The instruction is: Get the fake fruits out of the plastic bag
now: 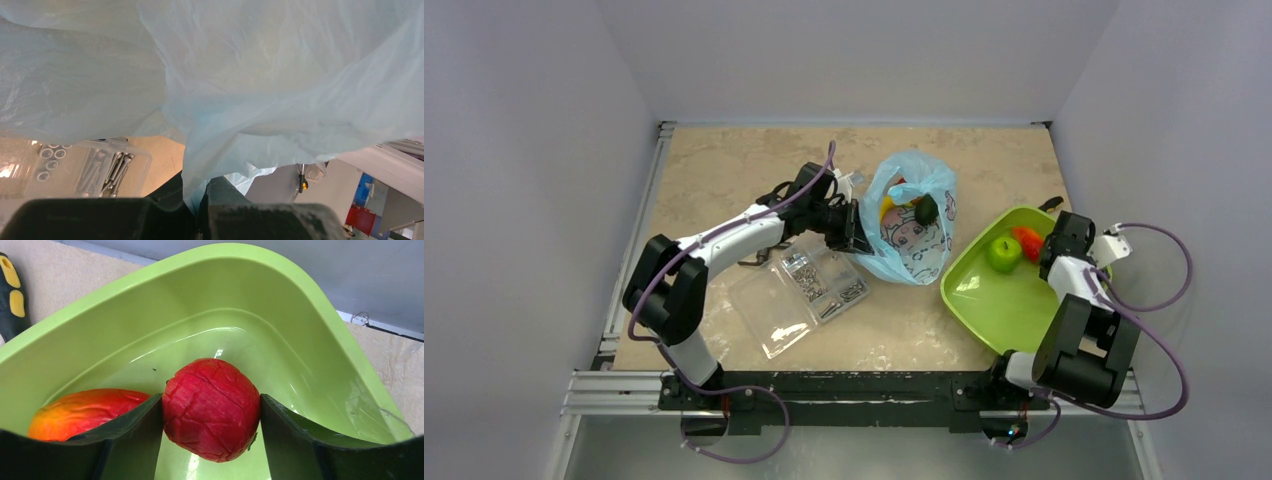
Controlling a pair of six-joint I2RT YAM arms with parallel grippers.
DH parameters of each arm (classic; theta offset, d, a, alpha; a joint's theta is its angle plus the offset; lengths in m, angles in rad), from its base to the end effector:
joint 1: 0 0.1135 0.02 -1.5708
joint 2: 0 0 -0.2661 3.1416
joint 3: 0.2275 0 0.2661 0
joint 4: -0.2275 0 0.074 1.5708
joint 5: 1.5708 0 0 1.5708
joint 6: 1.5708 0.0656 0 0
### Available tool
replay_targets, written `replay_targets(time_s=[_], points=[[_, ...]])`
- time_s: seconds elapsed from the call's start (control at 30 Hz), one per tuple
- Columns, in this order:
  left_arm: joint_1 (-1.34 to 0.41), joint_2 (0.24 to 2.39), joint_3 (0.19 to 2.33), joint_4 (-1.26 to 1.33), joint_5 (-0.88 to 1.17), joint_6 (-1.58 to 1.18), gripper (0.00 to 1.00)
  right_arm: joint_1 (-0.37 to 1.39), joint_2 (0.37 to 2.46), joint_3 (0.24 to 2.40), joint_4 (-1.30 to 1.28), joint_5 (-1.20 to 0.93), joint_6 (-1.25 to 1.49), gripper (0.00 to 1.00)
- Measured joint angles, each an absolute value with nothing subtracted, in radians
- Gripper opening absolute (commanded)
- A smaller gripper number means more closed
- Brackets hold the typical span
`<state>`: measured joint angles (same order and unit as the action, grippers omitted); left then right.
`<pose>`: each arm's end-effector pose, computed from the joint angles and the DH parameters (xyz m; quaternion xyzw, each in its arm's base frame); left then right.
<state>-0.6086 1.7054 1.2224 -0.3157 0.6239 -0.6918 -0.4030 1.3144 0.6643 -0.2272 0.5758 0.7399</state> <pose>0.3079 -0.2612 0.2188 0.0788 0.8857 -0.4432 0.1131 0.2414 -0.1418 0.1625 0.5689 0.7063 -0.2086 0.3660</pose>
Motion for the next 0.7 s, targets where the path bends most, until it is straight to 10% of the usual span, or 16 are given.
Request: replay_targets(time_s=[0.2,0.7], points=[[-0.609,1.705,1.222,-0.308,0.630,-0.693,0.00,-0.407,1.320,0.651,-0.187,0.535,0.711,0.98],[-0.609,1.705,1.222,-0.303,0.644,-0.695,0.00,-0.353,1.090,0.662,-0.225,0.509,0.638,0.97]])
